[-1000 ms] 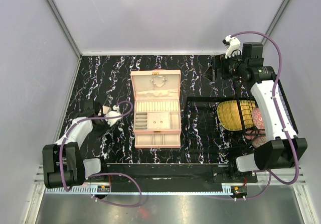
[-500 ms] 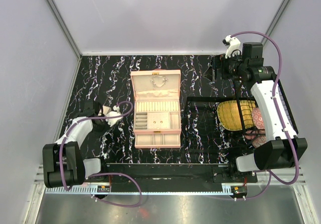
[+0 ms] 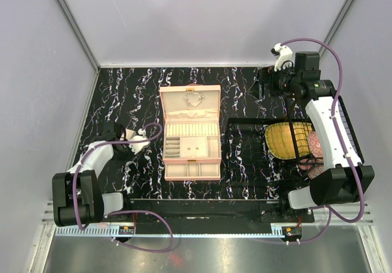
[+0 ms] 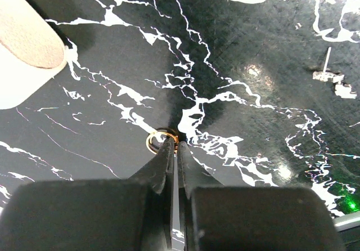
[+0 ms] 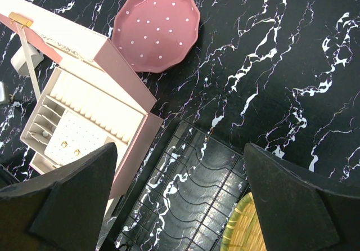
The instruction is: Organize the mixed jewelry
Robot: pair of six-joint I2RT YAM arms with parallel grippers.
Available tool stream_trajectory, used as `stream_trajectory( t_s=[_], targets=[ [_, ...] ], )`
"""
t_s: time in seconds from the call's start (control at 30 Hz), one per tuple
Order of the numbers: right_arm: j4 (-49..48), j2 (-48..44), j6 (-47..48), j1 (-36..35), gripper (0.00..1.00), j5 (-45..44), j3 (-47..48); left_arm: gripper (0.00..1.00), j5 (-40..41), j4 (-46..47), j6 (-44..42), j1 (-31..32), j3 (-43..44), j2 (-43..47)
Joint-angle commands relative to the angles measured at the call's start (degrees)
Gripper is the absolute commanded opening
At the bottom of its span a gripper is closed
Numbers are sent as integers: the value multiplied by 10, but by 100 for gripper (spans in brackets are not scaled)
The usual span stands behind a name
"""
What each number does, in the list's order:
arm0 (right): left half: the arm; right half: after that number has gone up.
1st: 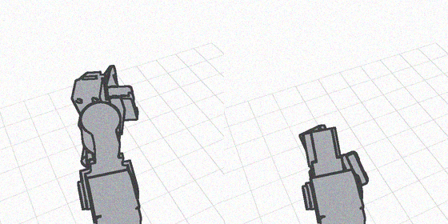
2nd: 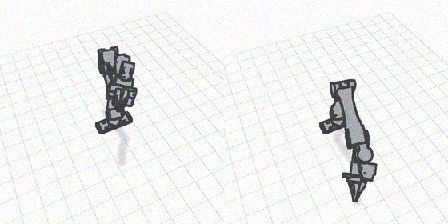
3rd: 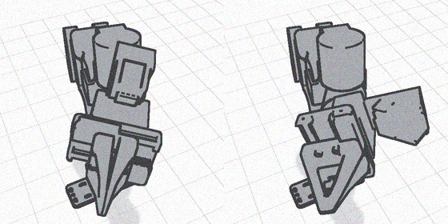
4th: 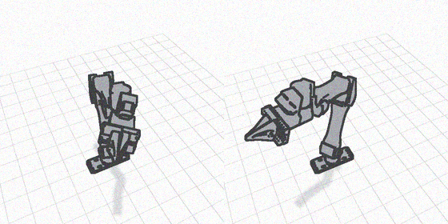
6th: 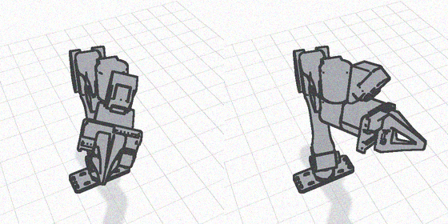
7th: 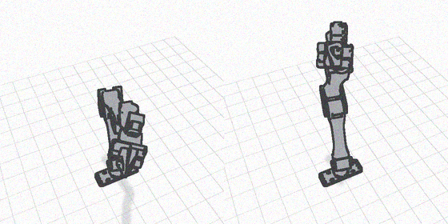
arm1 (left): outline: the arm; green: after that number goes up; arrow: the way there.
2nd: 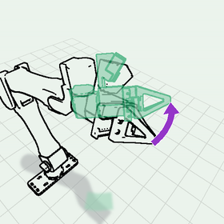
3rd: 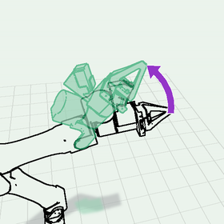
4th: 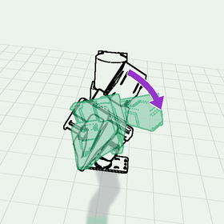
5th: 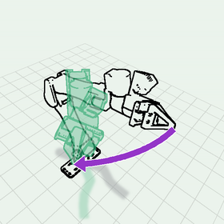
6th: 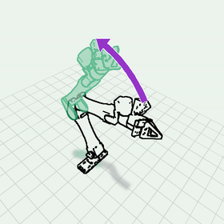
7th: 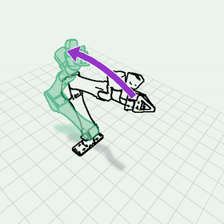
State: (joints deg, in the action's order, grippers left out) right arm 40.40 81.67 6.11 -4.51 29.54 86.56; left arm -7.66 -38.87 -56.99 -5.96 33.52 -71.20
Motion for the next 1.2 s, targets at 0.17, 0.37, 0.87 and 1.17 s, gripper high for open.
stream_trajectory(
  t_s=[0.17, 0.37, 0.87, 1.17],
  targets=[
    [-1, -1, -4, -5, 100, 3, 8, 0, -78, -107, 19, -5, 43, 4],
    [-1, 1, -4, -4, 100, 9, 8, 0, -158, -178, 37, -5, 109, 23],
    [-32, -36, 11, -23, 96, 170, -1, 0, -410, -314, 155, 93, 339, 33],
    [-37, -43, 75, -123, 90, 200, 24, 0, -531, -357, 211, 178, 457, 2]
  ],
)
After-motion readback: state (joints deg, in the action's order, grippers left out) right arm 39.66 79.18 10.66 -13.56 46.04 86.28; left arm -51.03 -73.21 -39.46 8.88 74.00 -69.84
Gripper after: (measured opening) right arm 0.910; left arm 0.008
